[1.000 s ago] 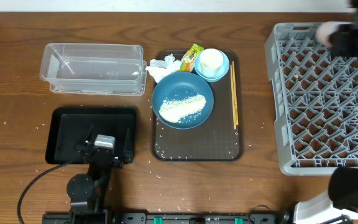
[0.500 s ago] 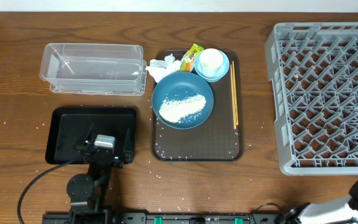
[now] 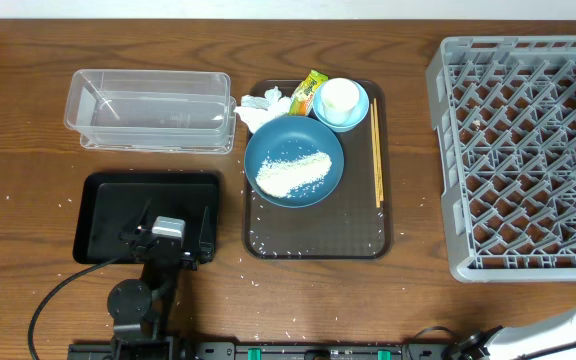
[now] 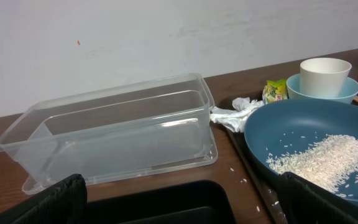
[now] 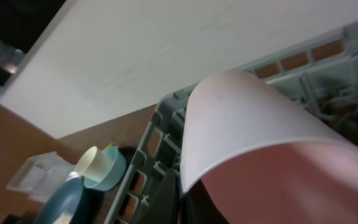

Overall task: Sort waste into correct bins and load items into the dishwasher rack
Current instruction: 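Carry the pink cup with the right gripper to the dish rack, then lower the pink cup into the rack's right side and release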

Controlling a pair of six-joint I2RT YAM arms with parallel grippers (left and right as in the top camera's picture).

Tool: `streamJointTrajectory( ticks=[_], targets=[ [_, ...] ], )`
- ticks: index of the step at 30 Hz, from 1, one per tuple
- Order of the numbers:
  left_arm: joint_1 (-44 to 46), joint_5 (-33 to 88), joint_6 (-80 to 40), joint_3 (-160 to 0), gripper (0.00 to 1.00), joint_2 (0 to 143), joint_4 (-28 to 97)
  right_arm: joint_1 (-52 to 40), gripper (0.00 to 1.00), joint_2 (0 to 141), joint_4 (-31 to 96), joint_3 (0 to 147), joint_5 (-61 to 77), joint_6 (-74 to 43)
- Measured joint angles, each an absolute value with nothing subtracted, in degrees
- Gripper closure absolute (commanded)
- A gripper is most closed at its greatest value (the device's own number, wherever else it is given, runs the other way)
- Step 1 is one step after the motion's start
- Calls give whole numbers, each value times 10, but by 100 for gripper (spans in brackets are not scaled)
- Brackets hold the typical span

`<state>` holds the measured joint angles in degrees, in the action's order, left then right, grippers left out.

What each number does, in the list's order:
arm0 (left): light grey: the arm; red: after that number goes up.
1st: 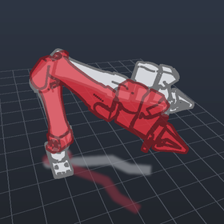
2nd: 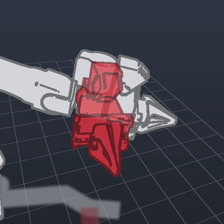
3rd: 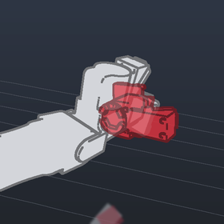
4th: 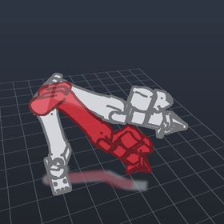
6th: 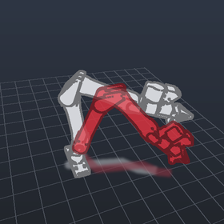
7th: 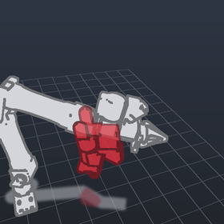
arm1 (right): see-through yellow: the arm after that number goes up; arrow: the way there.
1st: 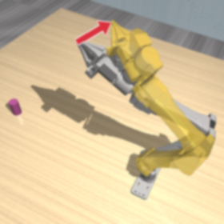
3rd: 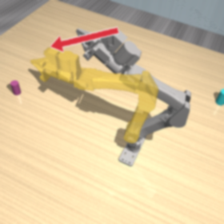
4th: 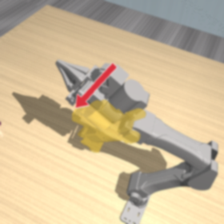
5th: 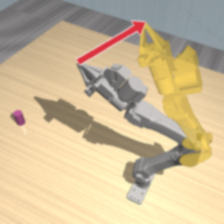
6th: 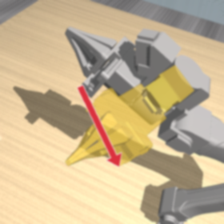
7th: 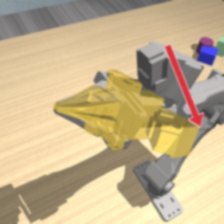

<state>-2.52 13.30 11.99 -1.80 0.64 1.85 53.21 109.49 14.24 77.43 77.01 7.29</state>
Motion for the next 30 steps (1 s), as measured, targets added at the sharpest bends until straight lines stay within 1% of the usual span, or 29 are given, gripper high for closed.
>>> streamJointTrajectory(
  ticks=[4, 11, 20, 29, 30],
  targets=[
    [-25, 133, 120, -18, 0, 6, 18, 525, 99, 1142, 116, 774, 806, 73],
    [-25, 133, 120, -18, 0, 6, 18, 521, 99, 1201, 109, 773, 853, 73],
    [-25, 133, 120, -18, 0, 6, 18, 525, 99, 1212, 109, 772, 852, 40],
    [-25, 133, 120, -18, 0, 6, 18, 561, 99, 1212, 115, 772, 849, -10],
    [-25, 133, 120, -18, 0, 6, 18, 564, 96, 1212, 118, 772, 849, -13]
  ],
)
